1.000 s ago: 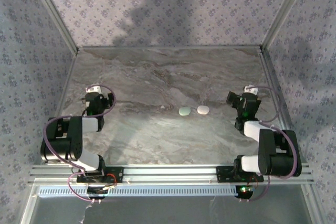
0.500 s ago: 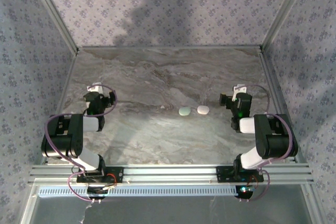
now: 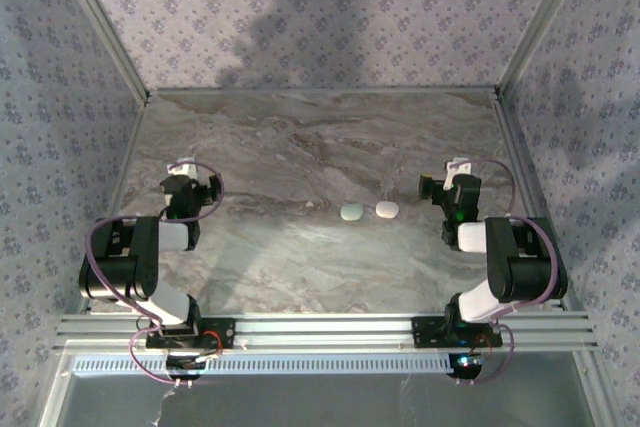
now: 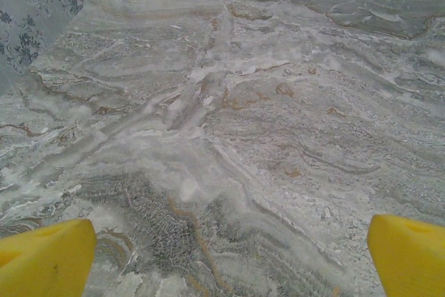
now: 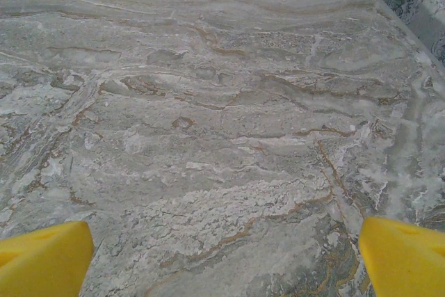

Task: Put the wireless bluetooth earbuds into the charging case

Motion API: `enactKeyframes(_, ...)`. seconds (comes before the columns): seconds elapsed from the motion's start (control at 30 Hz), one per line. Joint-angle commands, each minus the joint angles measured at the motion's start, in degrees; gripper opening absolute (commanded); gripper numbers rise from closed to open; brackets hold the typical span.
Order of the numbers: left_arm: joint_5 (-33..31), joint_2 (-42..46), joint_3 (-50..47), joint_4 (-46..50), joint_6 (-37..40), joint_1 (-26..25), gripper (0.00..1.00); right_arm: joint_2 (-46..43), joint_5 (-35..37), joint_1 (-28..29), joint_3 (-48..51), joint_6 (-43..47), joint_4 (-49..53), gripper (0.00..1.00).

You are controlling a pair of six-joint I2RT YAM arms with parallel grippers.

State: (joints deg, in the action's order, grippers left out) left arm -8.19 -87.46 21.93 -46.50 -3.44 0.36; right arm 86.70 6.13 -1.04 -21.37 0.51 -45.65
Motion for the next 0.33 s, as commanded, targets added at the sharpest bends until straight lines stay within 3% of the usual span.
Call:
enactKeyframes(0.0,0.37,-0.39,1.11,-1.34,0.77,-0.1,1.0,0.29,-0.59,0.1,-1.04,0.8,-0.41,1.0)
enactKeyframes(0.3,0.38,-0.45,1.21,-1.31,0.8,-0.1,1.0,0.32,-0.95,-0.1,-1.18,0.72,-0.14,1.0)
